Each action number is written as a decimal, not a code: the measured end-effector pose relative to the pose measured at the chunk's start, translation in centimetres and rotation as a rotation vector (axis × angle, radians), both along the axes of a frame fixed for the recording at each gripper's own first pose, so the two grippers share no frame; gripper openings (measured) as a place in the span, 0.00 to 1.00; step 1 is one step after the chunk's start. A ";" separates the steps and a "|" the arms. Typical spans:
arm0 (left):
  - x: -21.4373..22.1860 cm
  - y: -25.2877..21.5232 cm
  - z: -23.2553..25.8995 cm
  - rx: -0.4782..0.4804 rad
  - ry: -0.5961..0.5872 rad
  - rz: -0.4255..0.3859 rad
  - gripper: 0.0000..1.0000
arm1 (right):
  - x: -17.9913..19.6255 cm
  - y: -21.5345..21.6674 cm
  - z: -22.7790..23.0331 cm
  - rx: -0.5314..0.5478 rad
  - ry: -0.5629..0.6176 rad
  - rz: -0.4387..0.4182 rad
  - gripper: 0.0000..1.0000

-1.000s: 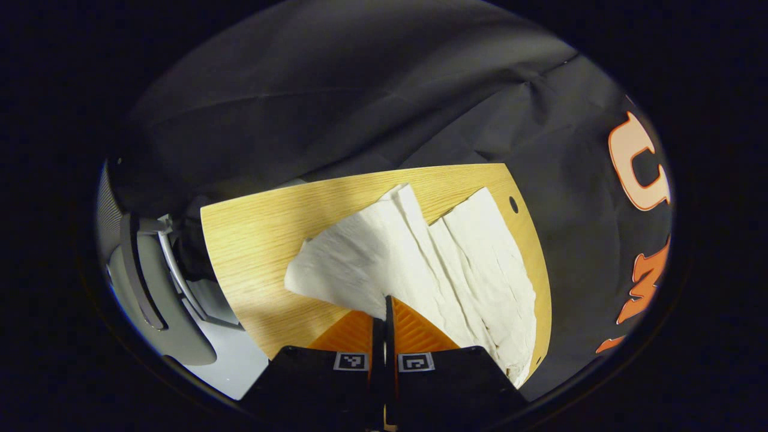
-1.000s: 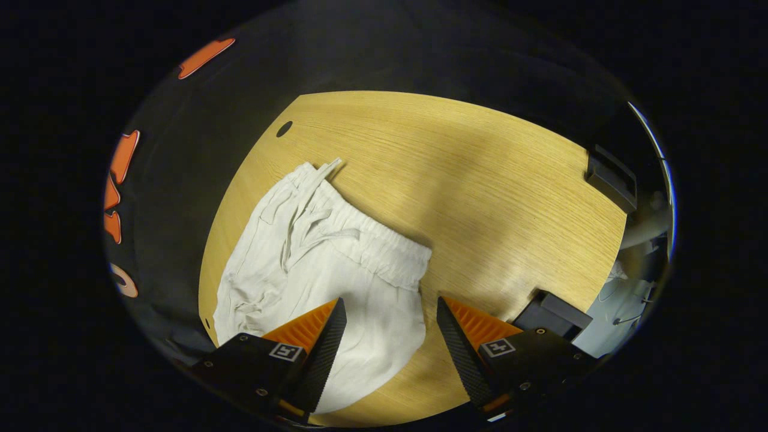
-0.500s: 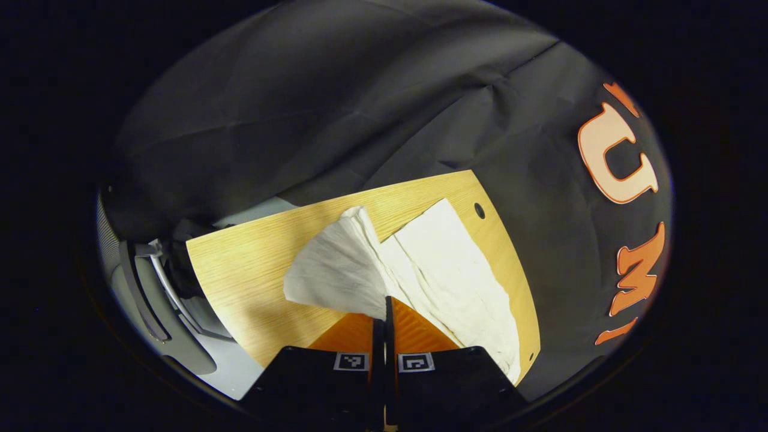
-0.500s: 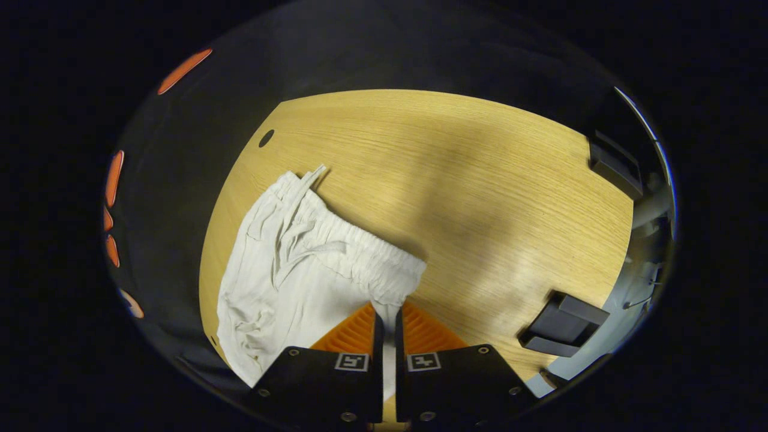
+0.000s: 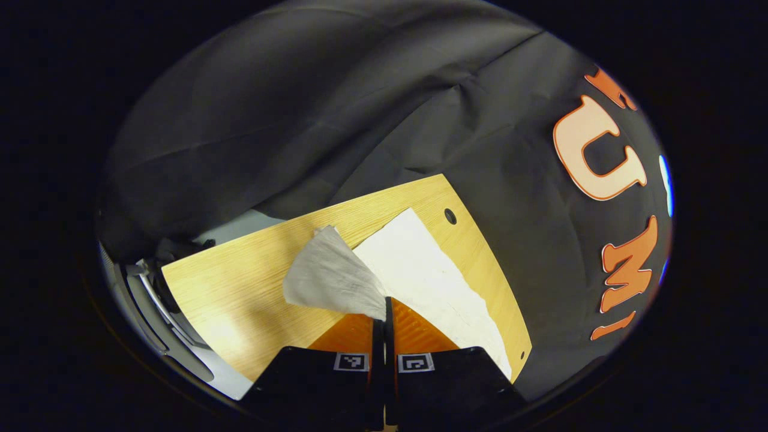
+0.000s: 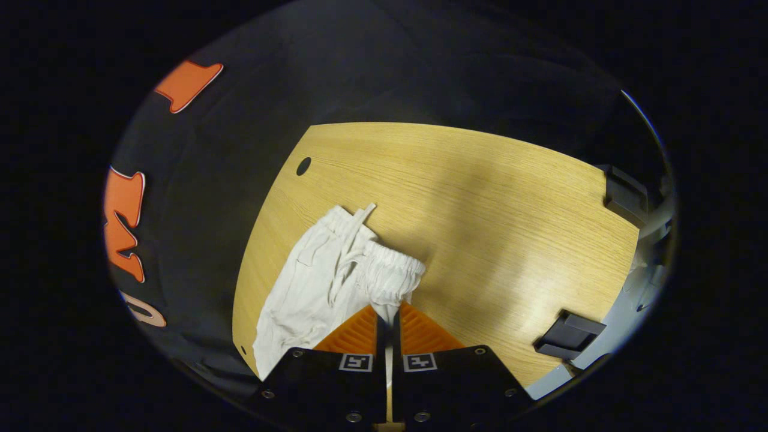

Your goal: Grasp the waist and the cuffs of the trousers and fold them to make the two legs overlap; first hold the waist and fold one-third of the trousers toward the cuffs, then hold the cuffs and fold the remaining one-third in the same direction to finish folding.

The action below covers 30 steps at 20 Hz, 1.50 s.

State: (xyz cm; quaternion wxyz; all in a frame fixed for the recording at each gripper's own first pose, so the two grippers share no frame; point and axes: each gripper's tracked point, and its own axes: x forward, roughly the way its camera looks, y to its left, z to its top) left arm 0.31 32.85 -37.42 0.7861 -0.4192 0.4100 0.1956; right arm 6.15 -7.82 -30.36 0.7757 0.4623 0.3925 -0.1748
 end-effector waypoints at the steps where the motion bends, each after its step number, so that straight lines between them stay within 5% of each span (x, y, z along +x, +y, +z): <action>1: 0.7 0.0 0.0 0.002 -0.006 -0.013 0.04 | 0.4 0.0 0.7 0.000 -0.012 0.000 0.04; 16: 13.8 0.0 -3.4 -0.030 -0.027 -0.197 0.04 | 9.5 2.4 7.0 0.000 -0.028 -0.054 0.04; 23: 17.0 -0.5 -6.8 -0.043 0.018 -0.212 0.04 | 14.7 3.2 6.2 0.062 -0.022 -0.123 0.04; 30: 19.2 -0.1 -7.4 0.012 0.012 -0.188 0.07 | 17.6 4.5 6.6 0.146 -0.130 -0.061 0.07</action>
